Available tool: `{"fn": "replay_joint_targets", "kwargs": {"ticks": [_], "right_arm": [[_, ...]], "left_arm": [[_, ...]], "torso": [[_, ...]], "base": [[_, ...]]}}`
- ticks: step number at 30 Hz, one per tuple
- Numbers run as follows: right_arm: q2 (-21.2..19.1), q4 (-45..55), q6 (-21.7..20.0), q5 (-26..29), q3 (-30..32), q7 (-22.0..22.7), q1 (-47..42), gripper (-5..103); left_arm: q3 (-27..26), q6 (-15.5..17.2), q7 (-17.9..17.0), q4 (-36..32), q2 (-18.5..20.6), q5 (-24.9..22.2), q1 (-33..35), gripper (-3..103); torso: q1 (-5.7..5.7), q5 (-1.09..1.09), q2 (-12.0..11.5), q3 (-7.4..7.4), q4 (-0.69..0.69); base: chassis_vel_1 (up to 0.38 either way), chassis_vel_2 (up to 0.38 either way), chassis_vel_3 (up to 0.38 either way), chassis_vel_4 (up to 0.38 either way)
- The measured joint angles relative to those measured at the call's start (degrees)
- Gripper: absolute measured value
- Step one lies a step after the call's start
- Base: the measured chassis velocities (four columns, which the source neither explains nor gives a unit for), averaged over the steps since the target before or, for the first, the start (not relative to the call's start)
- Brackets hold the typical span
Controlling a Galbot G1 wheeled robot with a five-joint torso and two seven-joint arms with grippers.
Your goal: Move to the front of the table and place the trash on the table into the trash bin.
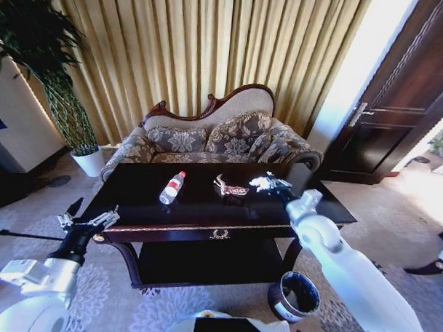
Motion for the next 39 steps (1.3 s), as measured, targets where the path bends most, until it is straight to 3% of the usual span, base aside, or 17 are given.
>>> {"fn": "replay_joint_targets", "kwargs": {"ticks": [10,15,26,39], "right_arm": [[1.0,8.4,-0.9,-0.2,9.1,0.5,-9.9,0],[3.6,14.0,-1.9,-2.2,13.8,0.3,-18.7,0],[7.4,17.0,-2.0,-5.7,14.5,0.2,-23.6,0],[9.0,17.6,-1.6,-6.9,15.6,0.1,-25.5,0]], "left_arm": [[-1.1,-0.9,0.0,0.0,0.4,-1.8,0.2,100],[-0.9,-1.3,0.1,0.0,0.2,-1.8,0.1,100],[-0.5,-1.3,0.3,0.0,0.5,-1.7,0.1,100],[-0.4,-1.3,0.3,0.0,0.4,-1.7,0.2,100]], "torso": [[0.0,-0.01,0.0,0.0,-0.01],[0.0,-0.01,0.0,0.0,-0.01],[0.01,0.0,0.0,0.01,0.0],[-0.01,0.0,0.0,0.0,0.0]], "base": [[0.0,0.0,0.0,0.0],[0.0,0.0,0.0,0.0],[0.017,-0.018,-0.018,0.019],[0.133,-0.128,-0.134,0.137]]}}
